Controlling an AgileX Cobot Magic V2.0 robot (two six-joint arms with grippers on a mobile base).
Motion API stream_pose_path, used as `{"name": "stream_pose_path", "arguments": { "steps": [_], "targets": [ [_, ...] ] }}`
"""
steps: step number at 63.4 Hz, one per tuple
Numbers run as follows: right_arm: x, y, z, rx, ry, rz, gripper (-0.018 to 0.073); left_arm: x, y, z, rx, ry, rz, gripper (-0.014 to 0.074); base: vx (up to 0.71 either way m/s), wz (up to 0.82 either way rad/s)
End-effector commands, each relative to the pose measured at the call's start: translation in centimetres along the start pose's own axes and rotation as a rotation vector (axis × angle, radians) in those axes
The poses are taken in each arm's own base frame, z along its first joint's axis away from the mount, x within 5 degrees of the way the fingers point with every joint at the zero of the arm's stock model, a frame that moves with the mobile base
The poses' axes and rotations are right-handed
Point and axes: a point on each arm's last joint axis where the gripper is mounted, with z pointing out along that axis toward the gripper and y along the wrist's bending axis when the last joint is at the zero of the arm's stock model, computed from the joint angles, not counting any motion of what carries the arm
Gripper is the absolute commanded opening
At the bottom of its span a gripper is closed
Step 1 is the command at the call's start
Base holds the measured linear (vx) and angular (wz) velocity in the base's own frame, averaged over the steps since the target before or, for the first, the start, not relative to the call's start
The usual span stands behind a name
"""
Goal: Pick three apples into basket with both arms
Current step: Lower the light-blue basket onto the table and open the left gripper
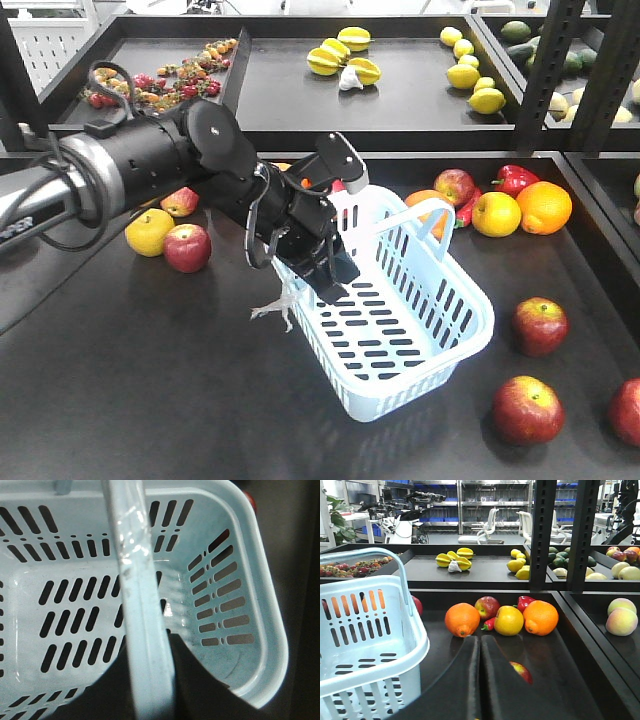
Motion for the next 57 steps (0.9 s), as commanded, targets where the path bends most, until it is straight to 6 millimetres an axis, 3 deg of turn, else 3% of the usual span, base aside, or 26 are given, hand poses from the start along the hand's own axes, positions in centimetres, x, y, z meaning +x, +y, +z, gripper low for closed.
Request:
{"name": "stream_pose_path", "arguments": {
  "steps": [1, 17, 33, 42, 57],
  "targets": [
    [-0.3, 0.0, 0.0, 0.005, -0.070, -0.013, -0.0005, -2.4, -0.4, -2.8, -0.059, -0.127, 0.026, -0.0006, 0.00, 0.00],
    [-0.3, 0.0, 0.0, 0.005, -0.070, -0.013, -0.0005, -2.3, -0.4, -2.6, -0.054, -0.121, 0.026, 0.0074, 0.00, 0.00],
    [-0.3, 0.0, 0.0, 0.005, -0.070, -0.013, -0.0005, -2.3, -0.4, -2.6, -0.052, -0.119, 0.022, 0.0384, 0.00, 0.00],
    [-0.3, 0.0, 0.0, 0.005, -0.070, -0.013, -0.0005, -2.3, -0.5, -3.1, -0.050, -0.083, 0.006, 0.0498, 0.00, 0.00],
    [-0.3, 0.0, 0.0, 0.005, -0.070, -0.013, -0.0005, -3.5, -0.3, -6.3, -0.132, 0.031, -0.075, 0.0478, 0.00, 0.00]
  ]
}}
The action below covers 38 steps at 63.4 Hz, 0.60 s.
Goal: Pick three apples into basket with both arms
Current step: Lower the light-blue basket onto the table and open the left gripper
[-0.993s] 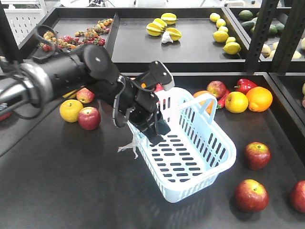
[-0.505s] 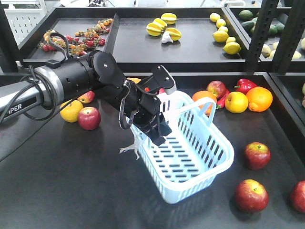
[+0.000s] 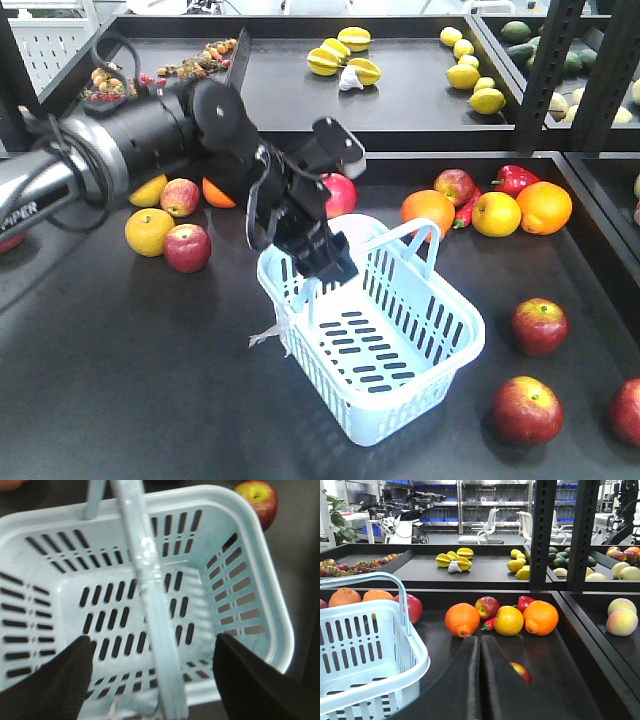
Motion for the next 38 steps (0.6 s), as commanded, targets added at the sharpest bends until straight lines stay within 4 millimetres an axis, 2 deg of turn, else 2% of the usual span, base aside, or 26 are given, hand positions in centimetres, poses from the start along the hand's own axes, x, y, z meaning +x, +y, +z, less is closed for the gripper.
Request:
{"name": "stream_pose_path", "arguments": {
  "steps": [1, 8, 16, 24, 38],
  "targets": [
    [-0.3, 0.0, 0.0, 0.005, -0.070, -0.013, -0.0005, -1.9, -0.9, -5.0, -0.069, -0.046, -0.030, 0.0472, 0.00, 0.00],
    [-0.3, 0.0, 0.0, 0.005, -0.070, -0.013, -0.0005, -2.2, -1.2, -7.0, -0.079, 0.011, -0.076, 0.0385, 0.00, 0.00],
    [-0.3, 0.0, 0.0, 0.005, -0.070, -0.013, -0.0005, -2.5, -2.1, -9.7, -0.116, -0.038, -0.101, 0.0194, 0.00, 0.00],
    [-0.3, 0.0, 0.0, 0.005, -0.070, -0.013, -0.0005, -2.7, -3.9, -14.1, -0.154, -0.125, -0.112, -0.0009, 0.00, 0.00],
    [-0.3, 0.0, 0.0, 0.005, -0.070, -0.013, -0.0005, -1.8, -8.2, -22.7, -0.222, -0.306, -0.106, -0.0008, 0.00, 0.00]
  ]
}}
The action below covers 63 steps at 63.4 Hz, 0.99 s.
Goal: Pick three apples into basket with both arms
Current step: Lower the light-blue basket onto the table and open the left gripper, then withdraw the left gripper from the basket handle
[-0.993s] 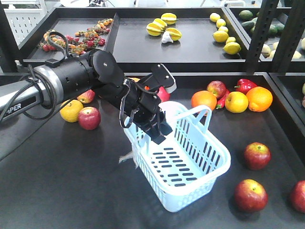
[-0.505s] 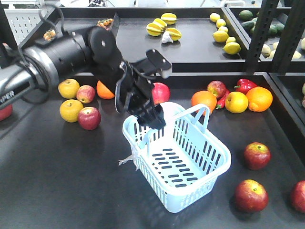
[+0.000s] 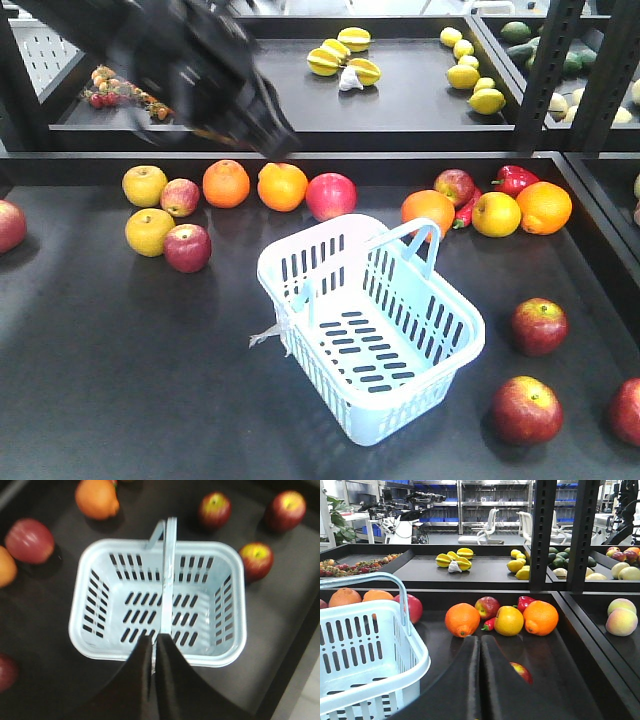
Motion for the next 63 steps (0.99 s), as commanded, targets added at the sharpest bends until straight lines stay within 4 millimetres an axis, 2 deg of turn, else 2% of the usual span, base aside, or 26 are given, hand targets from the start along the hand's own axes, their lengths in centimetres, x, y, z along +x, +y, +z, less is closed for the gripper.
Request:
{"name": "stream_pose_path", "arguments": {
  "steps": [1, 10, 15, 23, 30, 37, 47, 56, 63],
  "targets": [
    [-0.3, 0.0, 0.0, 0.005, -0.071, -0.013, -0.0005, -0.4, -2.1, -7.1, -0.025, -0.168, 0.012, -0.0008, 0.00, 0.00],
    [-0.3, 0.0, 0.0, 0.005, -0.071, -0.013, -0.0005, 1.6, -4.1, -11.7, -0.044, -0.235, 0.018, -0.0008, 0.00, 0.00],
    [-0.3, 0.0, 0.0, 0.005, -0.071, -0.013, -0.0005, 3.6, -5.0, -12.9, -0.048, -0.245, 0.014, -0.0008, 0.00, 0.00],
    [-0.3, 0.0, 0.0, 0.005, -0.071, -0.013, -0.0005, 7.4, -6.2, -13.2, -0.065, -0.279, -0.012, -0.0008, 0.00, 0.00],
    [-0.3, 0.0, 0.0, 0.005, -0.071, -0.013, -0.0005, 11.6, -7.0, -12.0, -0.085, -0.341, -0.064, -0.0008, 0.00, 0.00],
    [-0.3, 0.0, 0.0, 0.005, -0.071, -0.013, -0.0005, 16.5, -7.8, -9.4, -0.089, -0.407, -0.155, -0.0008, 0.00, 0.00],
    [-0.3, 0.0, 0.0, 0.005, -0.071, -0.013, -0.0005, 22.9, -8.9, -6.9, -0.090, -0.493, -0.267, -0.0008, 0.00, 0.00],
    [-0.3, 0.0, 0.0, 0.005, -0.071, -0.013, -0.0005, 27.4, -9.4, -4.4, -0.103, -0.483, -0.311, -0.0008, 0.00, 0.00],
    [-0.3, 0.0, 0.0, 0.005, -0.071, -0.013, -0.0005, 29.7, -9.8, -2.9, -0.099, -0.436, -0.324, -0.0008, 0.00, 0.00]
  ]
}}
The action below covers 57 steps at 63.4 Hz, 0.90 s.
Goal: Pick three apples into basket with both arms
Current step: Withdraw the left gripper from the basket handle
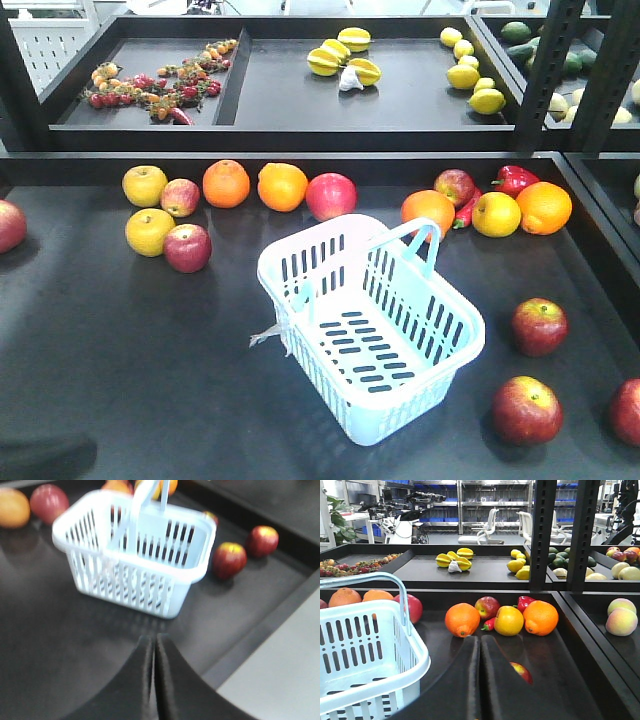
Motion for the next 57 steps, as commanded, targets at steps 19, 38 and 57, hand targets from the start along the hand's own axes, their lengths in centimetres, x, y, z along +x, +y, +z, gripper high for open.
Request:
{"name": "stream_pose_path", "arguments": {
  "steps": [19, 38, 57],
  "targets": [
    [-1.6, -0.2, -0.2, -0.020, -0.223, 0.445, -0.0005, 0.9, 0.4, 0.4, -0.025, -0.076, -0.044, -0.0008, 0.00, 0.00],
    [-6.5, -0.6, -1.4, -0.089, -0.409, 0.760, -0.0005, 0.8, 0.4, 0.4, -0.025, -0.078, -0.045, -0.0008, 0.00, 0.00],
    [-15.4, 0.3, 0.3, -0.035, 0.083, 0.203, 0.0013, 0.8, 0.5, 0.4, -0.026, -0.078, -0.044, -0.0008, 0.00, 0.00]
  ]
}}
